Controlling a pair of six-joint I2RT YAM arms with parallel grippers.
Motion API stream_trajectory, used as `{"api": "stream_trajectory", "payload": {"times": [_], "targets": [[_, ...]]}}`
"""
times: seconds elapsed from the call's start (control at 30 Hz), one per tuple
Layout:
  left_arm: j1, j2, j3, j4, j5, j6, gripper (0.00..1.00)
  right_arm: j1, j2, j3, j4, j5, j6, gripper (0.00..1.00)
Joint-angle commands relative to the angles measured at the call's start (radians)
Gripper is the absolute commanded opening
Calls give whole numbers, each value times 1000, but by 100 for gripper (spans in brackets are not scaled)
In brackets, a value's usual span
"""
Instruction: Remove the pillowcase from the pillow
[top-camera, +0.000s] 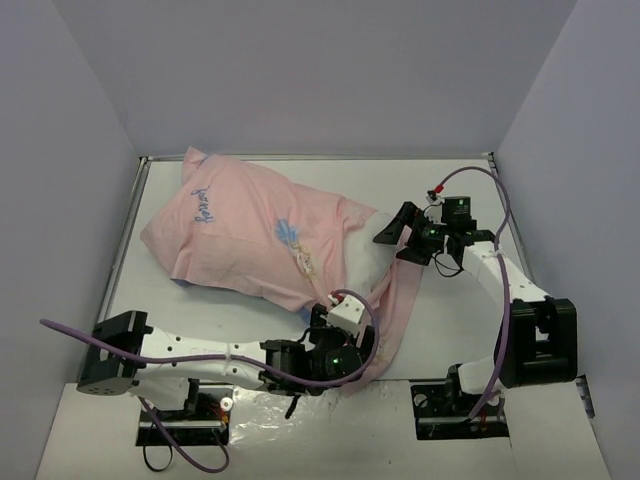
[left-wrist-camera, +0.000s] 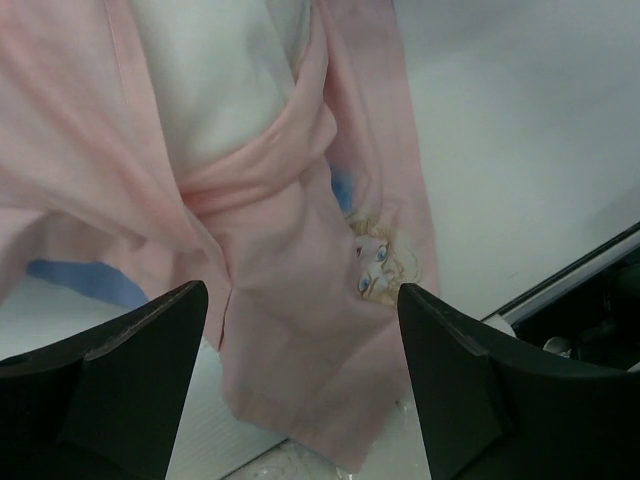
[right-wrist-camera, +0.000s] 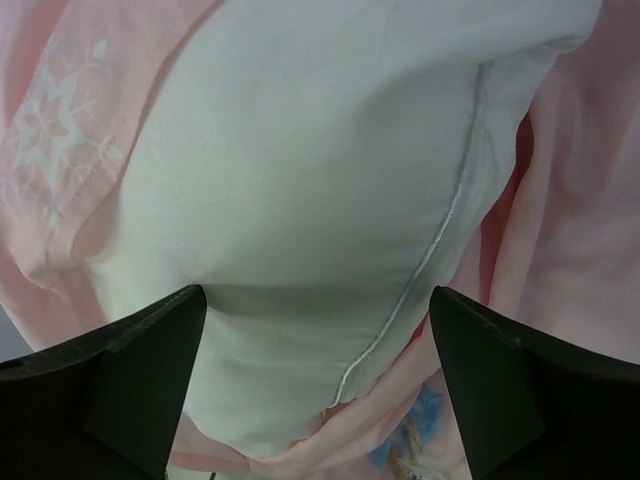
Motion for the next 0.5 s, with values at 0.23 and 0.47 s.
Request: {"api": "stream_trajectory", "payload": {"times": [0.23,0.47], "targets": [[-14,74,-100,48,-95,-267,78,82,82,40,55,52,32,88],[12,120,-135,51,-145,-368,61,62,161,80,55,32,35,63]]}}
